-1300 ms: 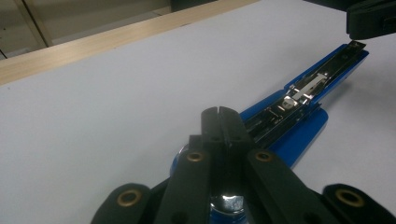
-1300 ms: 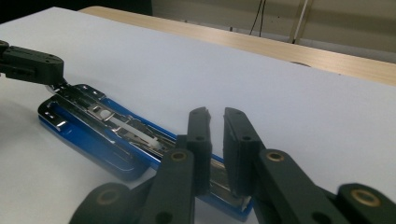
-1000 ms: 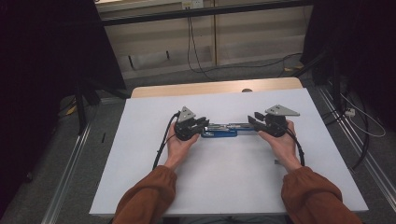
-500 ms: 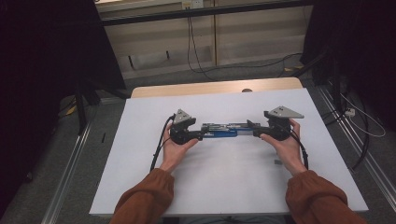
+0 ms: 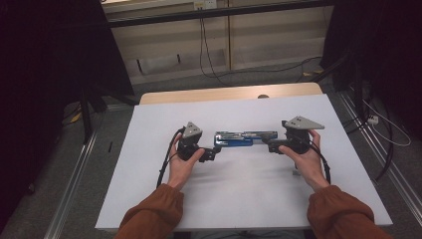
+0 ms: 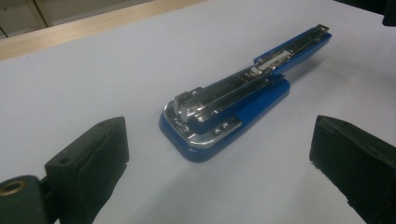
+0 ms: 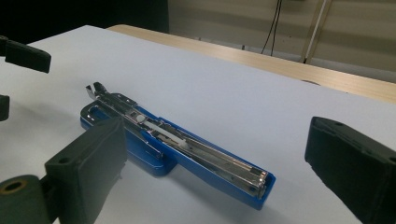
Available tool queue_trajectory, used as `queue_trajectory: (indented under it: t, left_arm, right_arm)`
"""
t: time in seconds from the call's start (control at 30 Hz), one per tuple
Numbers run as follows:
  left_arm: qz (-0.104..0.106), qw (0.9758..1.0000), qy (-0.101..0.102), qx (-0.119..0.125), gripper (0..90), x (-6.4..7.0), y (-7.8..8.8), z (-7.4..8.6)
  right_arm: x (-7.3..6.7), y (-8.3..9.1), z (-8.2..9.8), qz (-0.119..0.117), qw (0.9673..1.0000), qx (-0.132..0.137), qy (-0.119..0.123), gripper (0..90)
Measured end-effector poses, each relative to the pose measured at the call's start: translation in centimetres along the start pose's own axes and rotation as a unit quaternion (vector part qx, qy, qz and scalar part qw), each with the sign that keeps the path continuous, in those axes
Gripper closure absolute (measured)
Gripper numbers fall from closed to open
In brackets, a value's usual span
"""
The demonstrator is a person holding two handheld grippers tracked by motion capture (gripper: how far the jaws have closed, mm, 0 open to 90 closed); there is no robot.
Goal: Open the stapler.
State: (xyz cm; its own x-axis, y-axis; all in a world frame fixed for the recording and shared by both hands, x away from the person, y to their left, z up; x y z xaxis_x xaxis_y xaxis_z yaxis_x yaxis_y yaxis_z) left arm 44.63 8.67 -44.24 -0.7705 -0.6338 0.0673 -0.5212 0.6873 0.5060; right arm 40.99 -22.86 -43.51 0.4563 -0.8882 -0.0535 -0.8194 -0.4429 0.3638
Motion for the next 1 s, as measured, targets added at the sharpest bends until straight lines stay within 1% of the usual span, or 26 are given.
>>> queue_trajectory:
  t: [0.03,0.07,0.17,0.23,0.33,0.37,0.4,0.47,0.53,0.67,0.73,0.8,0.87,0.9,0.97,1.0]
  left_arm:
    - [0.006,1.0000,0.001,-0.002,5.0,0.0,0.2,0.1]
    - [0.007,1.0000,0.005,-0.003,5.1,0.0,0.4,0.2]
    - [-0.016,0.9998,0.007,-0.004,5.1,0.0,1.1,0.6]
    - [-0.014,0.9998,0.013,-0.001,5.1,0.0,1.7,0.9]
    - [-0.023,0.9997,0.005,0.008,5.1,-0.1,2.7,1.4]
    - [-0.024,0.9997,0.003,0.007,5.1,-0.1,2.9,1.6]
    - [-0.029,0.9996,0.002,0.007,5.1,-0.2,3.2,1.8]
    - [-0.033,0.9993,0.007,0.019,4.7,-0.2,3.9,2.1]
    - [-0.037,0.9990,0.008,0.024,4.6,-0.3,4.5,2.3]
    - [-0.050,0.9982,0.011,0.031,4.5,-0.2,5.7,3.1]
    - [-0.052,0.9979,0.010,0.037,4.5,-0.2,6.4,3.3]
    - [-0.053,0.9973,0.021,0.047,4.5,-0.1,7.3,3.5]
    - [-0.042,0.9960,0.041,0.066,4.6,0.0,8.2,3.6]
    - [-0.047,0.9955,0.041,0.071,4.6,0.0,8.6,3.7]
    - [-0.071,0.9944,0.026,0.074,4.7,0.2,9.3,3.9]
    - [-0.073,0.9941,0.023,0.076,4.7,0.2,9.5,3.9]
  right_arm:
    - [0.0,0.1,0.1,0.002,1.0000,0.000,0.001,5.3]
    - [-0.1,0.3,0.1,0.004,1.0000,0.000,0.001,5.2]
    - [-0.2,0.7,0.3,0.004,1.0000,-0.002,0.001,5.2]
    - [-0.2,1.1,0.4,0.005,1.0000,0.001,0.001,5.3]
    - [0.0,1.6,0.7,0.005,1.0000,-0.002,-0.001,5.0]
    - [0.1,1.8,0.9,0.005,1.0000,-0.001,-0.001,5.1]
    - [0.2,2.0,1.1,0.008,1.0000,-0.004,-0.001,5.1]
    - [0.3,2.4,1.4,0.011,0.9999,-0.007,0.001,5.3]
    - [0.4,2.8,1.6,0.012,0.9999,-0.009,0.001,5.3]
    - [0.7,3.8,1.5,0.022,0.9997,-0.007,0.001,5.7]
    - [1.0,4.4,1.6,0.022,0.9997,0.001,-0.005,5.7]
    - [1.2,4.9,1.9,0.027,0.9996,0.001,-0.005,5.7]
    - [1.3,5.4,2.3,0.031,0.9995,0.001,-0.005,6.0]
    - [1.3,5.6,2.5,0.033,0.9995,0.000,-0.001,6.1]
    - [1.2,6.0,2.7,0.034,0.9994,0.002,0.001,6.3]
    - [1.1,6.3,2.8,0.035,0.9994,0.006,0.003,6.7]
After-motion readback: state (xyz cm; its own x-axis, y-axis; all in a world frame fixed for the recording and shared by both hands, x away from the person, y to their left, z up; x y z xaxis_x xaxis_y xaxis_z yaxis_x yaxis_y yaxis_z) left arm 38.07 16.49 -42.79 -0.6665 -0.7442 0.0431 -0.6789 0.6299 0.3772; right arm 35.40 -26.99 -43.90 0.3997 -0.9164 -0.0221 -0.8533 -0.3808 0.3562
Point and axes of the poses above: each handheld gripper's, and its own axes: y roughly backward along the jaws, z roughly out of its underside, x roughly to its right, the point moved 2 cm from there along -y, roughly forward along the jaws, and after that the axes turned 1 degree about x, right-handed, at the moved point
